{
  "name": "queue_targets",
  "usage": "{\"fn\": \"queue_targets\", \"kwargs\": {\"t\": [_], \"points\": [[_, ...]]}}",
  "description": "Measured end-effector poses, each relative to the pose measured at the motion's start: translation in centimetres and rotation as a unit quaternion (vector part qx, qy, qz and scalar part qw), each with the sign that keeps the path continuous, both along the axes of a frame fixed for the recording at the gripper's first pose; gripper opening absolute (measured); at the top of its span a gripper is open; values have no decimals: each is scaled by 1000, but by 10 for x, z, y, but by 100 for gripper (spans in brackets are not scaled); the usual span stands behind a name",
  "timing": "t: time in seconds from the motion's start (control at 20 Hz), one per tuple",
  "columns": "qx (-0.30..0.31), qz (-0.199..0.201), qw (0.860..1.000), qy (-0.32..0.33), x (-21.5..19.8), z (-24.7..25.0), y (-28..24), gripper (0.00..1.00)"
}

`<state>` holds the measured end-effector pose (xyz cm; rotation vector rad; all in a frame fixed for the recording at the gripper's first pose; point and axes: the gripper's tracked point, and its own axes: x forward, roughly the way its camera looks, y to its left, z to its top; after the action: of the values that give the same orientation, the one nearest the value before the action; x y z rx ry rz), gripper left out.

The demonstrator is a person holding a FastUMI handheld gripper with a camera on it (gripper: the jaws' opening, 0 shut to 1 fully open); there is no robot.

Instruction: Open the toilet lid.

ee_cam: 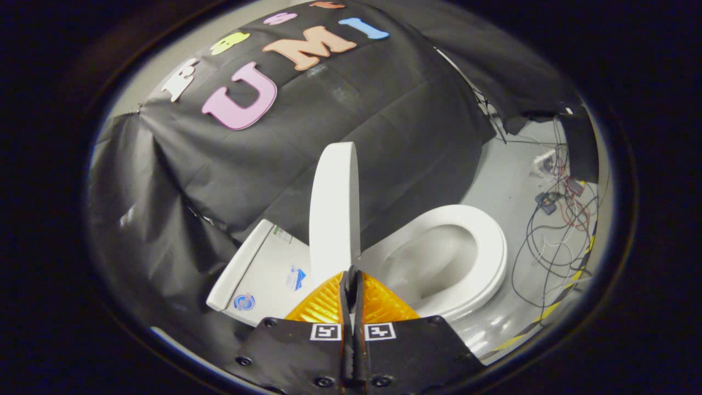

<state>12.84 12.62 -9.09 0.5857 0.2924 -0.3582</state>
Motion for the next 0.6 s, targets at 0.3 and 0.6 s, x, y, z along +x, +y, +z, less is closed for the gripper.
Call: {"fn": "queue_targets", "kwargs": {"t": [0.3, 0.6], "points": [[-24, -5, 1000, -4, 9, 10, 14, 1], [-79, -3, 997, 21, 16, 14, 27, 1]]}}
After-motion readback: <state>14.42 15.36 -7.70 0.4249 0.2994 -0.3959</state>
